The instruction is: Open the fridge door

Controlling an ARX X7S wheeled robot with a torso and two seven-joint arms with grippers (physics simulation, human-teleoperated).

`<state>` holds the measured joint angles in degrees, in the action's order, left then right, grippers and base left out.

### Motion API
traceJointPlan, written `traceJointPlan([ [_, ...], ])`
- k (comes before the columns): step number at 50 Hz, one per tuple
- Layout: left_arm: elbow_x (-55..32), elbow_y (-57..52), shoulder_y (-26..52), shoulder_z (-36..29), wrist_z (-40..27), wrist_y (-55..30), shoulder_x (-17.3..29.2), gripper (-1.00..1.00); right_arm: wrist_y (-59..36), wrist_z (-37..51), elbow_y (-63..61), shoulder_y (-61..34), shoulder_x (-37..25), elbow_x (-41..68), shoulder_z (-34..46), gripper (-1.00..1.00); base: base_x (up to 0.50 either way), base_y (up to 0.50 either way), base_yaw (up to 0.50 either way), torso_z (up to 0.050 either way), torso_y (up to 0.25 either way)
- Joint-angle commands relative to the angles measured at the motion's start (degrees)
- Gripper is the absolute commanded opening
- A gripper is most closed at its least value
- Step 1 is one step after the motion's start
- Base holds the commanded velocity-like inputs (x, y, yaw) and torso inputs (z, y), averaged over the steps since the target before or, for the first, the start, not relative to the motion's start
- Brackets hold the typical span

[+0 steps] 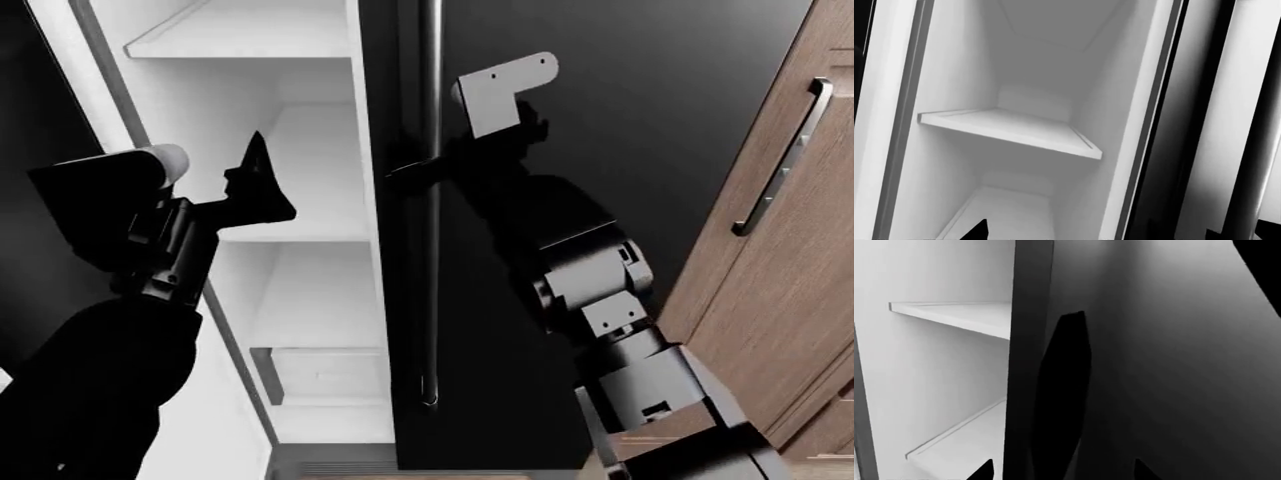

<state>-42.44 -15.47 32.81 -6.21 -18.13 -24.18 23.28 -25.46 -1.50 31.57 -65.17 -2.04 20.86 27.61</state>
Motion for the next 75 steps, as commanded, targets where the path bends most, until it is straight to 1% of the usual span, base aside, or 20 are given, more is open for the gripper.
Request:
traceJointPlan([
  [1, 0.2, 0.5, -0.3, -0.2, 0.2, 0.6, -0.1, 1.0, 1.4, -1.1, 2.6, -1.5, 0.6, 1.4, 2.0, 1.0, 0.0, 0.0, 0.0, 0.0, 0.0],
  [7, 0.5, 1.4, -0.1, -0.4, 0.4, 0.9, -0.2, 1.0, 3.0, -1.7, 5.8, -3.2, 1.3, 2.7, 3.2, 1.0, 0.0, 0.0, 0.0, 0.0, 0.0],
  [8, 0.5, 1.3, -0.1, -0.4, 0.5, 0.9, -0.1, 1.0, 3.6, -1.9, 6.5, -3.3, 1.4, 2.9, 3.5, -1.0, 0.0, 0.0, 0.0, 0.0, 0.0],
  [21, 0.7, 1.9, 0.0, -0.6, 0.6, 1.4, -0.2, 1.0, 5.6, -1.4, 9.2, -5.1, 1.0, 6.3, 6.7, -1.0, 0.0, 0.0, 0.0, 0.0, 0.0],
  [26, 0.7, 1.9, -0.2, -0.6, 0.6, 1.5, -0.2, 1.0, 4.8, 1.8, 4.8, -3.3, -0.2, 6.3, 7.4, -1.0, 0.0, 0.0, 0.0, 0.0, 0.0],
  [28, 0.7, 1.8, -0.2, -0.6, 0.5, 1.5, -0.1, 1.0, 3.6, 3.6, 0.2, -1.8, -1.6, 6.2, 7.8, -1.0, 0.0, 0.0, 0.0, 0.0, 0.0],
  [30, 0.7, 1.9, -0.3, -0.5, 0.6, 1.6, 0.0, 1.0, 1.5, 6.0, -6.3, 0.6, -3.5, 6.9, 7.6, -1.0, 0.0, 0.0, 0.0, 0.0, 0.0],
  [31, 0.7, 2.0, -0.4, -0.4, 0.5, 1.7, 0.0, 1.0, 0.1, 7.8, -11.7, 2.7, -5.2, 7.0, 7.8, -1.0, 0.0, 0.0, 0.0, 0.0, 0.0],
  [32, 0.7, 2.0, -0.5, -0.4, 0.6, 1.9, 0.0, 1.0, -0.6, 8.7, -13.9, 3.6, -5.8, 7.5, 7.4, -1.0, 0.0, 0.0, 0.0, 0.0, 0.0],
  [33, 0.6, 2.0, -0.6, -0.4, 0.5, 1.8, 0.0, 1.0, -2.2, 10.5, -19.6, 5.8, -7.6, 8.1, 7.1, -1.0, 0.0, 0.0, 0.0, 0.0, 0.0],
  [34, 0.7, 2.0, -0.6, -0.4, 0.5, 1.9, 0.0, 1.0, -2.9, 11.4, -22.0, 6.7, -8.4, 8.2, 7.2, -1.0, 0.0, 0.0, 0.0, 0.0, 0.0],
  [36, 0.8, 2.1, -0.4, -0.4, 0.2, 1.8, 0.0, 1.0, -6.1, 15.1, -33.1, 10.8, -12.1, 10.1, 5.9, -1.0, 0.0, 0.0, 0.0, 0.0, 0.0],
  [39, 0.8, 1.4, -0.5, -0.5, -0.1, 1.6, 0.0, 1.0, -8.8, 17.8, -41.2, 13.2, -15.4, 11.5, 4.8, -1.0, 0.0, 0.0, 0.0, 0.0, 0.0],
  [41, 1.0, 1.4, -0.6, -0.7, -0.1, 1.7, 0.0, 1.0, -10.9, 20.6, -49.2, 16.1, -18.7, 13.2, 3.0, -1.0, 0.0, 0.0, 0.0, 0.0, 0.0],
  [46, 0.9, 1.0, -0.8, -0.9, -0.2, 1.6, 0.1, 1.0, -13.9, 25.2, -60.0, 19.4, -23.9, 15.7, -1.1, -1.0, 0.0, 0.0, 0.0, 0.0, 0.002],
  [51, 1.2, 1.1, -0.9, -1.1, -0.2, 1.8, 0.1, 1.0, -16.1, 27.9, -66.1, 19.9, -27.2, 19.1, -5.7, -1.0, 0.0, 0.0, 0.0, 0.0, 0.004],
  [57, 1.2, 0.7, -1.0, -1.2, -0.4, 1.7, 0.2, 1.0, -20.2, 30.7, -72.0, 17.4, -30.5, 23.8, -10.5, -1.0, 0.0, 0.0, 0.0, 0.002, 0.005],
  [63, 1.2, 0.5, -1.1, -1.4, -0.4, 1.7, 0.3, 1.0, -26.1, 34.1, -76.3, 11.9, -33.4, 30.5, -15.4, -1.0, 0.0, 0.0, 0.0, 0.002, 0.005],
  [70, 1.4, 0.1, -1.3, -1.7, -0.6, 1.7, 0.5, 1.0, -33.0, 39.9, -80.3, 3.2, -37.9, 43.7, -23.0, -1.0, 0.0, 0.0, 0.0, 0.003, 0.006],
  [75, 1.3, -0.1, -1.3, -1.8, -0.6, 1.7, 0.5, 1.0, -35.2, 43.1, -80.6, -1.9, -40.3, 50.9, -26.3, -1.0, 0.0, 0.0, 0.0, 0.002, 0.007],
])
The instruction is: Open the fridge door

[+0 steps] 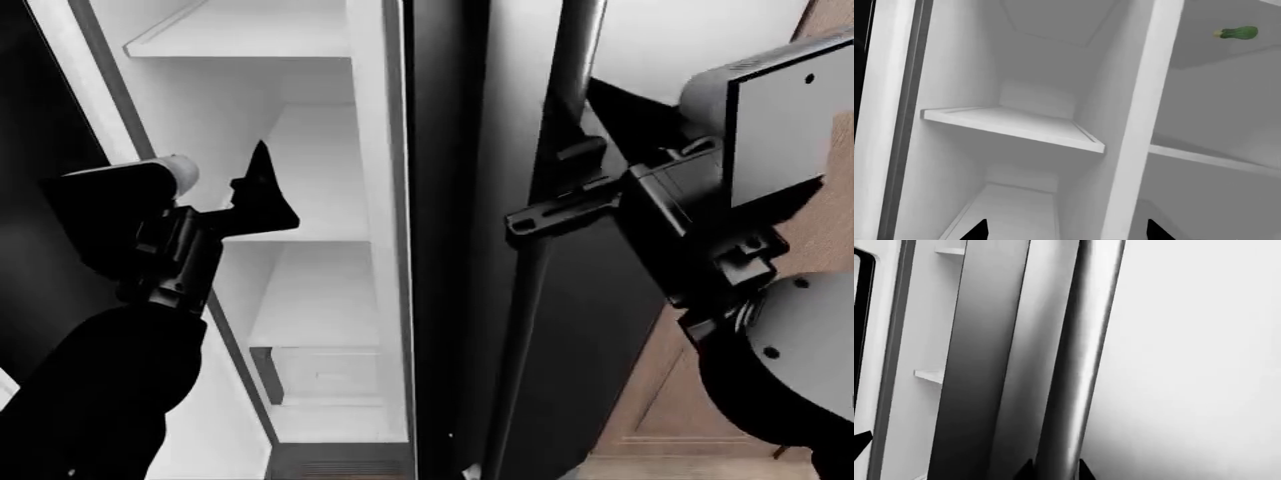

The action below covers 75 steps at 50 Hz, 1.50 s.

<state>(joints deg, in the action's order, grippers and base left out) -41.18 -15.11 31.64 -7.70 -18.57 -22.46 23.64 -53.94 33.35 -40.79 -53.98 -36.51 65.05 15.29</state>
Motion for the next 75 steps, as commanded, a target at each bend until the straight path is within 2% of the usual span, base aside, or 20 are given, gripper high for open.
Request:
traceJointPlan([
  [1, 0.1, -0.6, -0.2, -0.4, -0.3, -0.1, 0.1, 1.0, -6.7, 9.9, -8.7, -13.9, -6.5, 9.3, -15.5, -1.0, 0.0, 0.0, 0.0, 0.0, 0.0],
  [10, -0.2, -0.7, -0.2, -0.3, -0.3, -0.2, 0.3, 1.0, -5.9, 20.2, -11.3, -19.9, -14.7, 25.9, -21.9, -1.0, 0.0, 0.0, 0.0, 0.0, 0.0],
  [18, -0.3, -1.0, -0.3, -0.4, -0.5, -0.2, 0.4, 1.0, -1.9, 27.5, -14.6, -21.4, -22.7, 37.6, -27.1, -1.0, 0.0, 0.0, 0.0, 0.0, 0.0],
  [22, -0.7, -1.1, 0.0, -0.2, -0.7, -0.5, 0.5, 1.0, -0.6, 31.2, -16.2, -27.1, -24.2, 42.4, -22.8, -1.0, 0.0, 0.0, 0.0, 0.0, 0.0],
  [28, -0.7, -1.0, -0.1, -0.2, -0.7, -0.2, 0.5, 1.0, -1.5, 39.8, -17.8, -43.8, -21.1, 50.6, -8.2, -1.0, 0.0, 0.0, 0.0, 0.0, 0.0],
  [29, -0.8, -0.8, -0.1, -0.2, -0.7, -0.2, 0.5, 1.0, -0.8, 41.0, -18.4, -45.0, -19.6, 51.8, -6.8, 1.0, 0.0, 0.0, 0.0, 0.0, 0.0],
  [35, -0.6, -0.6, -0.2, -0.3, -0.6, 0.0, 0.4, 1.0, -5.2, 48.9, -19.1, -47.5, -10.2, 57.6, -4.0, 1.0, 0.0, 0.0, 0.0, 0.0, 0.0],
  [39, -1.0, -0.4, 0.3, -0.2, -0.8, -0.4, 0.4, 1.0, -6.0, 51.3, -19.0, -49.5, -7.9, 60.5, -3.7, 1.0, 0.0, 0.0, 0.0, 0.0, 0.0],
  [42, -1.6, -0.3, 1.2, -0.1, -1.1, -1.0, 0.3, 1.0, -8.9, 56.3, -19.2, -52.2, -2.8, 70.6, -9.3, 1.0, 0.0, 0.0, 0.0, 0.0, 0.0],
  [45, -1.6, -1.0, 1.3, -0.4, -1.4, -1.3, 0.2, 1.0, -9.9, 56.6, -19.2, -50.2, -5.0, 72.9, -12.8, 1.0, 0.0, 0.0, 0.0, 0.0, 0.0],
  [49, -1.8, -1.0, 1.7, -0.5, -1.7, -1.6, 0.1, 1.0, -13.0, 56.6, -19.2, -46.2, -4.0, 74.3, -16.8, 1.0, 0.0, 0.0, 0.0, 0.0, 0.0],
  [50, -3.5, -2.3, 5.9, -0.8, -3.7, -4.9, -0.2, 1.0, -11.8, 56.6, -19.2, -50.7, -5.2, 82.0, -18.9, 1.0, 0.0, 0.0, 0.0, 0.0, 0.0],
  [52, -3.4, -2.5, 5.9, -1.0, -3.8, -4.9, -0.3, 1.0, -12.2, 56.6, -19.2, -49.9, -5.2, 82.7, -20.0, 1.0, 0.0, 0.0, 0.0, 0.0, 0.0],
  [56, -2.6, -2.2, 4.5, -1.3, -3.1, -3.6, -0.3, 1.0, -16.3, 56.6, -19.2, -44.4, 0.0, 80.0, -19.4, 1.0, 0.0, 0.0, 0.0, 0.0, 0.0],
  [59, -3.0, -1.5, 4.6, -0.7, -3.2, -3.6, -0.3, 1.0, -18.6, 56.6, -19.2, -41.5, 3.8, 74.4, -15.5, 1.0, 0.0, 0.0, 0.0, 0.0, 0.0],
  [66, -1.9, -0.6, 3.0, -0.2, -2.9, -1.9, 0.0, 1.0, -18.2, 56.6, -19.2, -40.1, 7.1, 66.2, -7.3, 1.0, 0.0, 0.0, 0.0, 0.0, 0.0],
  [70, -1.8, -0.7, 3.1, -0.4, -3.0, -1.8, 0.0, 1.0, -19.5, 55.9, -18.8, -37.3, 11.2, 61.0, -3.5, 1.0, 0.0, 0.0, 0.0, 0.0, 0.0],
  [75, -1.6, 0.0, 3.0, -0.3, -3.1, -1.6, 0.0, 1.0, -21.5, 54.1, -18.3, -35.4, 15.4, 57.3, -1.4, 1.0, 0.0, 0.0, 0.0, 0.0, 0.0],
])
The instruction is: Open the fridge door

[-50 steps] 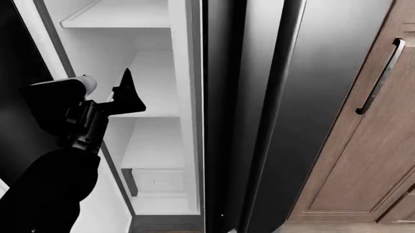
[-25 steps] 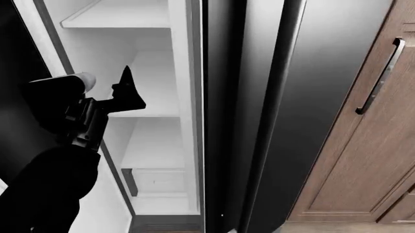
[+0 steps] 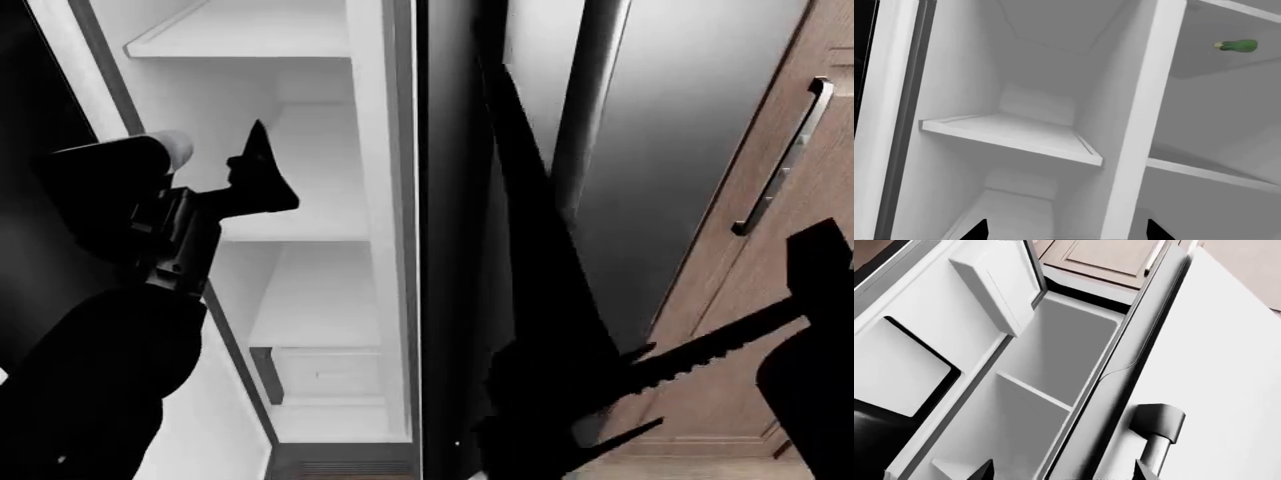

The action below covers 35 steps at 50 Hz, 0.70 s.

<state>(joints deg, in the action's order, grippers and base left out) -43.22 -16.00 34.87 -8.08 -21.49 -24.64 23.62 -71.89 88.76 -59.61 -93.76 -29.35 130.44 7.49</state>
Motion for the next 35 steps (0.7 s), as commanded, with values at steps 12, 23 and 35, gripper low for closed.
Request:
traceJointPlan([
  [12, 0.9, 1.5, -0.2, -0.4, -0.4, 0.7, -0.2, 1.0, -5.8, -2.8, 0.6, 7.2, 15.3, -11.5, 8.7, 1.0, 0.0, 0.0, 0.0, 0.0, 0.0],
  [23, 1.5, 2.2, -0.8, -0.9, 0.1, 1.4, -0.2, 1.0, -10.7, -10.9, 2.1, 9.8, 22.3, -18.6, 6.0, 1.0, 0.0, 0.0, 0.0, 0.0, 0.0],
  [35, 1.6, 2.9, -1.1, -1.1, 0.1, 1.7, -0.3, 1.0, -11.3, -47.9, 0.0, 20.9, 26.0, -56.0, 5.8, 1.0, 0.0, 0.0, 0.0, 0.0, 0.0],
])
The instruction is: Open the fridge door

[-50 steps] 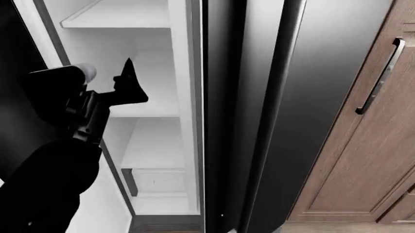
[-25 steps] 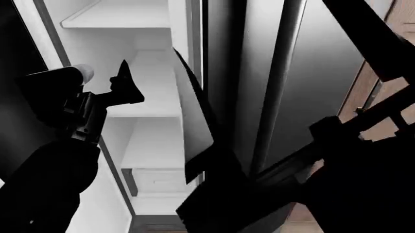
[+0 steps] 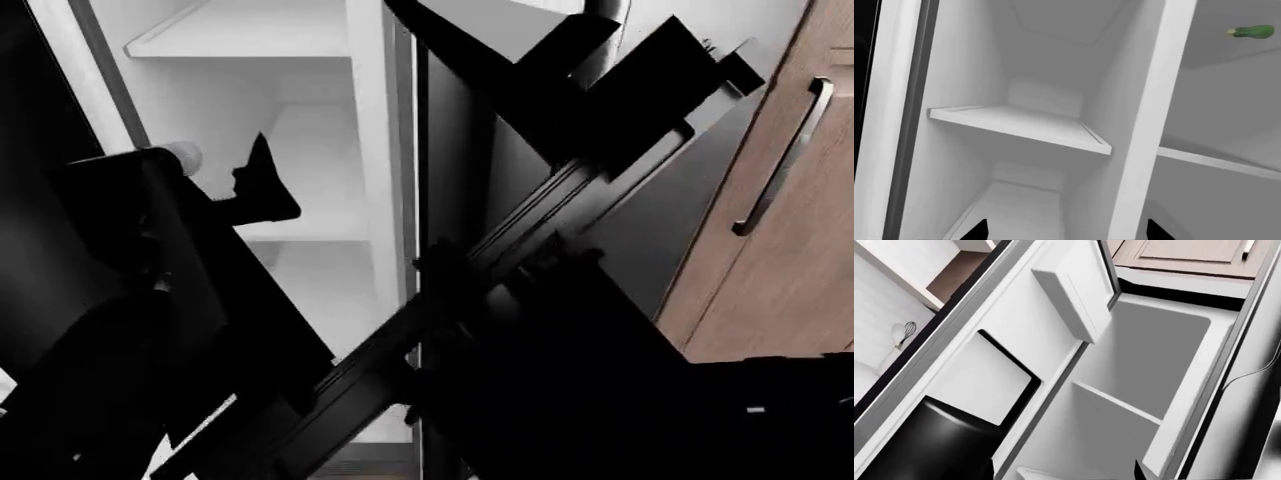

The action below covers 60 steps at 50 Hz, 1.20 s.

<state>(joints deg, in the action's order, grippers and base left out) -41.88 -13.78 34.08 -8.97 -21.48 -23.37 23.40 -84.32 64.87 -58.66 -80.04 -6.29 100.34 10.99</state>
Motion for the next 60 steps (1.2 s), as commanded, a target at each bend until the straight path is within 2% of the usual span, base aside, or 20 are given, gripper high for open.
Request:
traceJointPlan([
  [1, 0.3, 0.6, -0.3, -0.2, 0.1, 0.3, 0.0, 1.0, 3.2, -26.7, -0.5, 7.7, 2.4, -29.4, 4.1, 1.0, 0.0, 0.0, 0.0, 0.0, 0.0],
  [6, 0.4, 1.0, -0.5, -0.3, 0.1, 0.7, -0.1, 1.0, 11.6, -34.9, 2.8, 9.2, 0.1, -40.6, 10.0, 1.0, 0.0, 0.0, 0.0, 0.0, 0.0],
  [12, 0.6, 1.5, -0.6, -0.3, 0.1, 0.9, -0.1, 1.0, 17.6, -38.8, 6.1, 10.5, -0.7, -44.3, 11.1, 1.0, 0.0, 0.0, 0.0, 0.0, 0.0],
  [15, 0.6, 1.2, -0.4, -0.4, 0.0, 0.8, 0.0, 1.0, 18.2, -38.8, 5.8, 10.4, -1.2, -44.7, 12.1, 1.0, 0.0, 0.0, 0.0, 0.0, 0.0],
  [22, 0.7, 1.0, -0.4, -0.7, -0.2, 0.8, -0.1, 1.0, 16.2, -35.2, 4.0, 7.6, -2.0, -38.9, 8.0, 1.0, 0.0, 0.0, 0.0, 0.0, 0.0],
  [34, 2.8, 1.6, -3.2, -1.2, 1.6, 3.9, 0.7, 1.0, 19.4, -37.9, 6.4, 5.9, -0.8, -44.0, 15.4, 1.0, 0.0, 0.0, 0.0, 0.0, 0.0],
  [39, 4.4, 5.6, -3.6, -2.2, 2.9, 5.4, -0.1, 1.0, 20.5, -38.5, 7.9, 4.3, 0.4, -45.3, 18.0, 1.0, 0.0, 0.0, 0.0, 0.0, 0.0],
  [60, 7.0, 8.7, -8.1, -4.9, 4.9, 8.6, -0.9, 1.0, 26.0, -39.7, 11.8, 2.1, 1.9, -50.0, 23.8, 1.0, 0.0, 0.0, 0.0, 0.0, 0.0],
])
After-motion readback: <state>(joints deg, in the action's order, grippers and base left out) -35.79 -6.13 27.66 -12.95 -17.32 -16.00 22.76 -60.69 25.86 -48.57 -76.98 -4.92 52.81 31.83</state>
